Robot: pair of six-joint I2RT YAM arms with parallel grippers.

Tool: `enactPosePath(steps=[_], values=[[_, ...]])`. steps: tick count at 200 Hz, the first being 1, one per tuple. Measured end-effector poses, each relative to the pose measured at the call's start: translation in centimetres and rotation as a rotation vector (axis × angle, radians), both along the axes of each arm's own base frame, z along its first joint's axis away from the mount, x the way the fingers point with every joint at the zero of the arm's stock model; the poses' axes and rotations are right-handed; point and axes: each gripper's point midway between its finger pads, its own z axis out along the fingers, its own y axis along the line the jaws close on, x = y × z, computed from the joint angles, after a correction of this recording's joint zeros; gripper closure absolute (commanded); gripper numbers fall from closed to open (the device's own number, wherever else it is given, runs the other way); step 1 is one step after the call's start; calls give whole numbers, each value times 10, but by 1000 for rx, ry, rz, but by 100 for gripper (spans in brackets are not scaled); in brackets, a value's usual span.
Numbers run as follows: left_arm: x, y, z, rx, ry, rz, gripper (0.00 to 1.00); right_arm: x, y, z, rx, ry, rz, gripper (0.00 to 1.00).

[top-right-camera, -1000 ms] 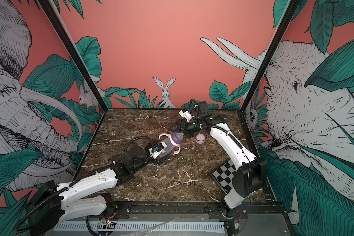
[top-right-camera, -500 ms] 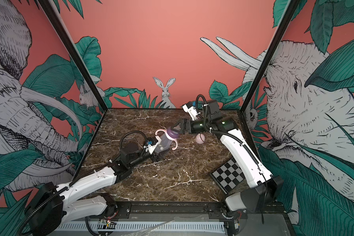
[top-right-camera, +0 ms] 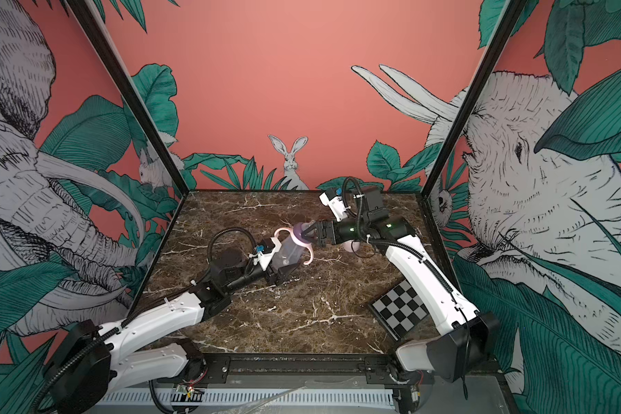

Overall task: Assemble the baby bottles
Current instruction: Screw the nipple onto the baby bottle.

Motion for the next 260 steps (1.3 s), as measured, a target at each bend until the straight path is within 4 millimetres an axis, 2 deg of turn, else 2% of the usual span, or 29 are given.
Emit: enactPosePath(steps=[46,118,149,164,178,188,202,235,238,240,260], values=[[-3,-2,2,-18,10,-19,83,-1,17,1,13,-29,35,6],[-2,-3,1,-21,24,-20,83,0,29,1,23,-38,56,32],[0,-2,1,-28,28,-12,80,3,32,2,32,-26,54,37],[0,-2,0,-29,33,-10,67,4,32,1,32,-22,52,41],[1,-2,0,-32,35,-10,64,4,32,1,31,-21,48,44],[1,-3,0,-33,37,-9,57,5,32,1,30,-19,43,46],[2,-4,-2,-34,40,-9,39,6,31,0,26,-16,35,47],[6,-6,-7,-33,50,-3,14,10,28,-4,0,-20,7,53],[6,-6,-8,-32,50,-3,4,11,28,-5,-4,-22,2,53],[7,-7,-8,-32,51,-2,1,11,27,-5,-6,-21,2,53],[11,-6,-13,-20,56,16,0,16,23,-13,-46,-19,-36,52]])
